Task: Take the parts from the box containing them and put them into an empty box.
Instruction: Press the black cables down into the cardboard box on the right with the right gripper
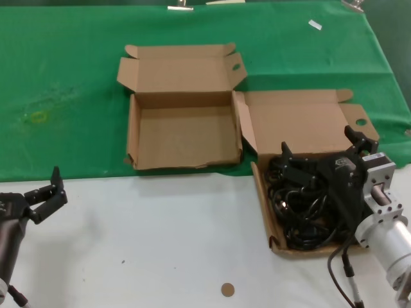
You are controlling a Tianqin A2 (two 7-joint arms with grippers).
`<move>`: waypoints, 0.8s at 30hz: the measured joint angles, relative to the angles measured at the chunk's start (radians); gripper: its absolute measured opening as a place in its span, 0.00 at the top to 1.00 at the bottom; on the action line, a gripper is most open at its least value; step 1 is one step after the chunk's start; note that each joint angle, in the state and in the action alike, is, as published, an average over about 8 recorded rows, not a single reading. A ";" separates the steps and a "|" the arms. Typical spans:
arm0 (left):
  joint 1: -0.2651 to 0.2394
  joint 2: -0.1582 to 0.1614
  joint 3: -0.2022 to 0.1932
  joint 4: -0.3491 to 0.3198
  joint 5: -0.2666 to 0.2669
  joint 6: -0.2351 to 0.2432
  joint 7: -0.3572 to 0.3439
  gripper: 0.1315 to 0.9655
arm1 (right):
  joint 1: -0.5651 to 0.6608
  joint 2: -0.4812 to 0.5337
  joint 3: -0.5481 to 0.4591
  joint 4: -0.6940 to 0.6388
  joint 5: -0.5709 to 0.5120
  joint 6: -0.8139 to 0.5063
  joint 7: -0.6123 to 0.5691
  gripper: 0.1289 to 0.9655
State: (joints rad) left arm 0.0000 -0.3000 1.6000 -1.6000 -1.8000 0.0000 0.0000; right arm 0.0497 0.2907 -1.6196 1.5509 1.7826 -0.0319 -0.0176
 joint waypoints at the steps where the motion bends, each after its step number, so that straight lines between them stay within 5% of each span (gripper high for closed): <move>1: 0.000 0.000 0.000 0.000 0.000 0.000 0.000 0.00 | 0.000 0.000 0.000 0.000 0.000 0.000 0.000 0.00; 24: 0.000 0.000 0.000 0.000 0.000 0.000 0.000 0.00 | 0.000 0.000 0.000 0.000 0.000 0.000 0.000 0.00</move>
State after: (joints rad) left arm 0.0000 -0.3000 1.6000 -1.6000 -1.8000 0.0000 0.0000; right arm 0.0497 0.2907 -1.6196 1.5509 1.7826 -0.0319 -0.0176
